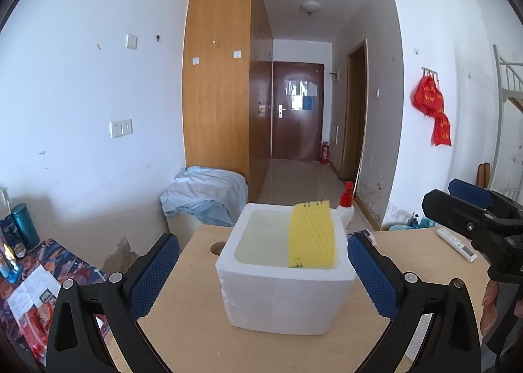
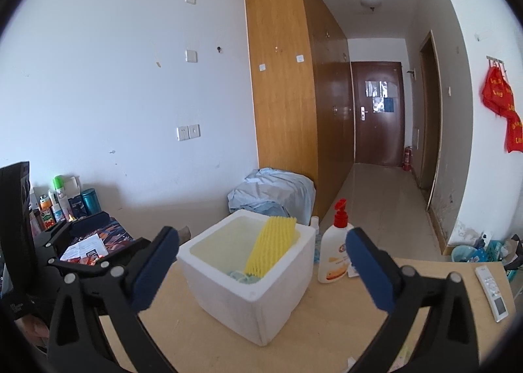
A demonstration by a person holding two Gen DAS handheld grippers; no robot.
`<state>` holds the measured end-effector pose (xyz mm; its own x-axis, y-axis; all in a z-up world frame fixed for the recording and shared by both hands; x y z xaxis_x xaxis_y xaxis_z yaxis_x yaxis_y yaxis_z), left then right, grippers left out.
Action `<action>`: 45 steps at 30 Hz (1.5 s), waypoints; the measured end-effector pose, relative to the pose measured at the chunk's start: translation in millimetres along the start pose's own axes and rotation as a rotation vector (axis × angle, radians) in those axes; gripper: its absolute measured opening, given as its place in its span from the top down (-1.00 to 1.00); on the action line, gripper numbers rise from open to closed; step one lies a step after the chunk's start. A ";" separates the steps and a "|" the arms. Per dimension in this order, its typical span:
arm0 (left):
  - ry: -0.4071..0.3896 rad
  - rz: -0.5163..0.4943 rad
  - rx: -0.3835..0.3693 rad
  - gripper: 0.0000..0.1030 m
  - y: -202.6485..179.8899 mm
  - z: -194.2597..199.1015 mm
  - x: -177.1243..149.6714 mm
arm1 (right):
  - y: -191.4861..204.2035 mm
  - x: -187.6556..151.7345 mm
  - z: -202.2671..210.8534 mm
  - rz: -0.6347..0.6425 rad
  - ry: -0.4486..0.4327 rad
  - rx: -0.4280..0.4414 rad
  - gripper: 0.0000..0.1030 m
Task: Organize soft objects
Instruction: 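Move both open grippers back toward the remaining tissue and sock pile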
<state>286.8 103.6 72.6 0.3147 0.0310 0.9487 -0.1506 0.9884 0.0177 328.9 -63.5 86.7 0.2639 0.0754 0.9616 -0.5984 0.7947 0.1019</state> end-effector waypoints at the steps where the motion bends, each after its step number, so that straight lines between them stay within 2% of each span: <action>1: -0.003 0.000 -0.002 -0.99 0.2 2.3 0.0 | 1.0 -0.4 4.9 0.003 -0.004 -0.002 -1.00; 6: -0.025 0.004 -0.007 -0.99 -5.1 25.2 -2.6 | 4.6 -4.9 26.9 0.003 -0.029 -0.001 -1.00; 14: -0.046 0.013 -0.046 -0.99 -22.7 53.7 -24.5 | 2.4 -28.3 56.5 -0.009 -0.040 -0.017 -1.00; 23: -0.089 0.058 -0.053 -0.99 -27.9 74.9 -53.0 | -8.8 -68.2 81.0 -0.031 -0.044 -0.068 -1.00; 37: -0.077 0.028 -0.079 -0.99 -45.9 74.0 -98.6 | -28.1 -119.6 98.0 -0.092 -0.008 -0.121 -1.00; 45: -0.053 0.004 -0.088 -0.99 -53.9 67.3 -107.4 | -28.8 -132.0 98.6 -0.112 0.012 -0.140 -1.00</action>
<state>198.0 37.0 -9.0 0.2634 0.0295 0.9642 -0.0683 0.9976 -0.0119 236.7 -155.8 -18.0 0.3327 -0.0116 0.9430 -0.4535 0.8747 0.1708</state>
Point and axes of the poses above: each gripper's, at about its wrist camera, not at the fingertips, and z roughly against the way its jaws point, y to its left, x to its top, the point moved 10 cm from there along -z, roughly the way its jaws point, and after that the axes turned 6 degrees about x, right-handed, at the moved point
